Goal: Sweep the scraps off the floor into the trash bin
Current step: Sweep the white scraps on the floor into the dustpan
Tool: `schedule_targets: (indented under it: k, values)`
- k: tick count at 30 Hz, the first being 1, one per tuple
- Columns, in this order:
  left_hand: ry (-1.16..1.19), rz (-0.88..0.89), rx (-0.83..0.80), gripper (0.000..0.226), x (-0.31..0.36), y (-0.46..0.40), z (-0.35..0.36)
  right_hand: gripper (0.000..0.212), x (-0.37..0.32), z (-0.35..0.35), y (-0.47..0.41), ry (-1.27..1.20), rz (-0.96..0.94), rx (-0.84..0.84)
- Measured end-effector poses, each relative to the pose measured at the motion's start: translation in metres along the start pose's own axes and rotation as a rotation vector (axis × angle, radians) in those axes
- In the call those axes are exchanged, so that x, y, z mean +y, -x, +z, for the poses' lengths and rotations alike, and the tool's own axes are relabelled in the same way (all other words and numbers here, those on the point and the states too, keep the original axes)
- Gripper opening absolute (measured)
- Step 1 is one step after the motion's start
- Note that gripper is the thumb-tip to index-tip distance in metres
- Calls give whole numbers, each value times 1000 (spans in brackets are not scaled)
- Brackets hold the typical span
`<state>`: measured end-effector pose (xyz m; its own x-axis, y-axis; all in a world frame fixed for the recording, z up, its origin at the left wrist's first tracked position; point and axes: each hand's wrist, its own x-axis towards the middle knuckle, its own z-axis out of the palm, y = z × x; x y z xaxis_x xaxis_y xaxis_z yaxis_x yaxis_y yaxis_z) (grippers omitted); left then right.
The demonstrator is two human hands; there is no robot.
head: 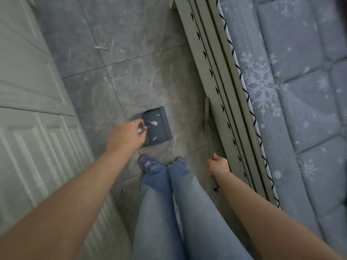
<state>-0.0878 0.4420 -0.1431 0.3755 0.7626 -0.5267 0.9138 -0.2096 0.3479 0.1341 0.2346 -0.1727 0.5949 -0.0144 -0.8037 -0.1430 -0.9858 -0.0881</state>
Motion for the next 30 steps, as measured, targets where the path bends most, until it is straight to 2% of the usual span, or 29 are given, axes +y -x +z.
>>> schedule_targets:
  k: [3,4,6,7,11,15,19,21,23,25,27,28,30]
  values:
    - [-43,29,12,20,24,-2,14,61,-4,-5,-23,20,78,-24]
    - [-53,26,16,20,29,-1,17,57,-9,-2,-22,23,79,-51]
    - [-62,20,19,20,35,-1,23,28,-13,11,-10,28,62,-65]
    - [-67,23,17,20,36,-1,24,22,-12,17,2,16,57,-86]
    - [-91,9,11,21,37,-4,23,35,9,53,42,-76,-52,-254]
    - [-126,-4,28,22,37,-2,25,11,45,73,53,-65,-179,-379]
    - [-135,-33,39,21,34,3,25,11,41,30,71,-48,-263,-259]
    - [-128,-41,27,20,34,11,27,35,41,9,58,-49,-221,-254]
    - [-96,-76,7,21,35,21,30,46,35,-5,40,15,-188,-234]
    - [-50,-113,-8,22,37,36,37,39,29,-13,20,90,-190,-262]
    - [18,-149,8,22,36,56,43,18,20,-19,6,114,-206,-330]
    - [33,-168,21,22,36,68,45,14,18,-24,4,151,-226,-360]
    - [66,-218,60,22,31,90,51,20,19,-32,7,225,-294,-401]
